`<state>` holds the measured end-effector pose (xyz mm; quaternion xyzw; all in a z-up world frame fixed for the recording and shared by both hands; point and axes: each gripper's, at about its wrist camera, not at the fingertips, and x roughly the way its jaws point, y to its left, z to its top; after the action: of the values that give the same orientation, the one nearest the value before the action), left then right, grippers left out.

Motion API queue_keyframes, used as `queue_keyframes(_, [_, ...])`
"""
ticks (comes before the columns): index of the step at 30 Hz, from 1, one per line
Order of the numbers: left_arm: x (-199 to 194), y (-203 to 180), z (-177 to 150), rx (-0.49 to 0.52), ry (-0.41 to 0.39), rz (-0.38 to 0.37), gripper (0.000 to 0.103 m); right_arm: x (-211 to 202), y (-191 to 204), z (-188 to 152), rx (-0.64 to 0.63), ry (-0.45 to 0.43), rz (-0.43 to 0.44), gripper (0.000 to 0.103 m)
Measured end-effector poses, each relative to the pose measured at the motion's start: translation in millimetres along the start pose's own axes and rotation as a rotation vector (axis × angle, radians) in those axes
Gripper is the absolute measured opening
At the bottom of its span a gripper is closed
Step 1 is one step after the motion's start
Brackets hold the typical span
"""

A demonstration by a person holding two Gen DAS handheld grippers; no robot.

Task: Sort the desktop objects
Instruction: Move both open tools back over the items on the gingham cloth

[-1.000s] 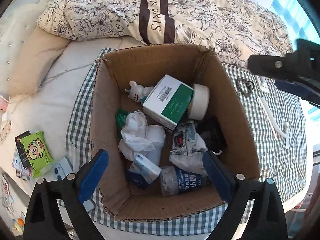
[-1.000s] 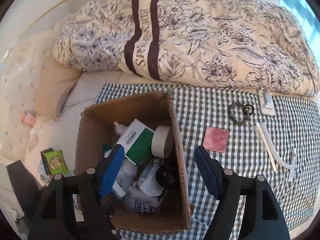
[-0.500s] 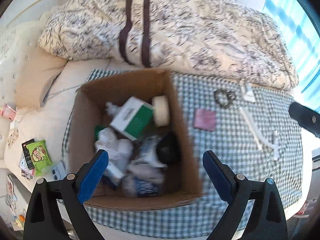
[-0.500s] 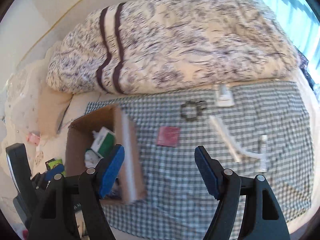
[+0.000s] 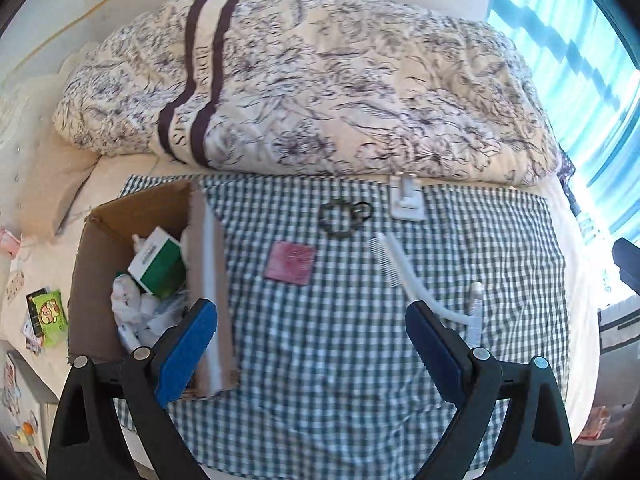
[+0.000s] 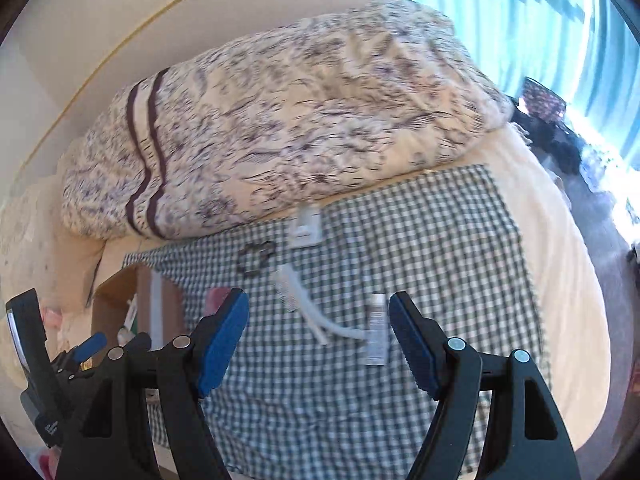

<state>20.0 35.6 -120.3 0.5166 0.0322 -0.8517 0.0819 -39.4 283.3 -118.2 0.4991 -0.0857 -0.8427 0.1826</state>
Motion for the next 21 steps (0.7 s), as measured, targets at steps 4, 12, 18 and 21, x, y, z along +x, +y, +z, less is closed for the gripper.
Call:
queue_keyframes(4, [8.9, -20.7, -1.9, 0.035, 0.025, 0.01, 0.098, 8.1, -24.9, -2.9, 0.037, 0.025, 0.003, 0.072])
queue_keyframes(12, [58.6, -25.6, -13.5, 0.063, 0.074, 0.021, 0.098, 72.2, -39.5, -28.2, 0.045, 0.139, -0.015, 0.072])
queue_keyframes(18, [121.1, -5.0, -8.9, 0.009, 0.119, 0.05, 0.098, 130.8, -38.4, -36.2, 0.012, 0.208, -0.051, 0.072])
queue_keyframes(21, [151.5, 5.9, -3.9, -0.031, 0.138, 0.057, 0.098, 154.6, -38.2, -33.6, -0.003, 0.223, -0.069, 0.072])
